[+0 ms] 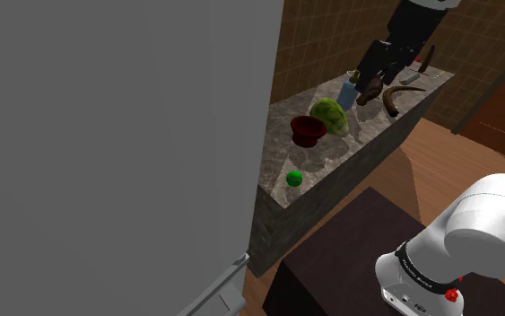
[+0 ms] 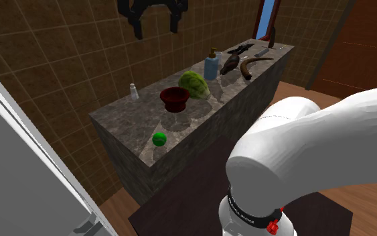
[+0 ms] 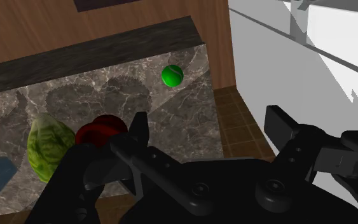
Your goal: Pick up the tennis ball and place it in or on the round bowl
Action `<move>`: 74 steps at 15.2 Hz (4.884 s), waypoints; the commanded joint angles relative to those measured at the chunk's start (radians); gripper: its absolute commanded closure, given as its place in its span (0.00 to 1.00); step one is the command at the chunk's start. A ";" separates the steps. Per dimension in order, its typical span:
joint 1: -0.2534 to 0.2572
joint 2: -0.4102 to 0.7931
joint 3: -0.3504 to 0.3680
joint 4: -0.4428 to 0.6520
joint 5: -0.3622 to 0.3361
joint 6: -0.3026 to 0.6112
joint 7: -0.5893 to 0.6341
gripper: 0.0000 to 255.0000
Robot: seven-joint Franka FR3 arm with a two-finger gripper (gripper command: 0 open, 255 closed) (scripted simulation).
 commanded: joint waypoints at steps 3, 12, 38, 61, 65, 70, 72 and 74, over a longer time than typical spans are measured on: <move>-0.004 -0.014 -0.004 -0.078 -0.002 0.075 0.002 0.00; -0.026 0.016 -0.023 -0.372 -0.010 0.447 0.010 0.00; -0.373 1.186 0.325 -0.370 0.512 1.769 -0.439 0.00; -0.365 1.354 0.301 -0.282 0.468 1.851 -0.433 1.00; -0.362 1.334 0.300 -0.289 0.474 1.839 -0.433 1.00; -0.335 1.233 0.284 -0.319 0.503 1.769 -0.435 1.00; -0.318 1.193 0.271 -0.329 0.516 1.738 -0.436 1.00; -0.295 1.152 0.252 -0.339 0.528 1.707 -0.438 1.00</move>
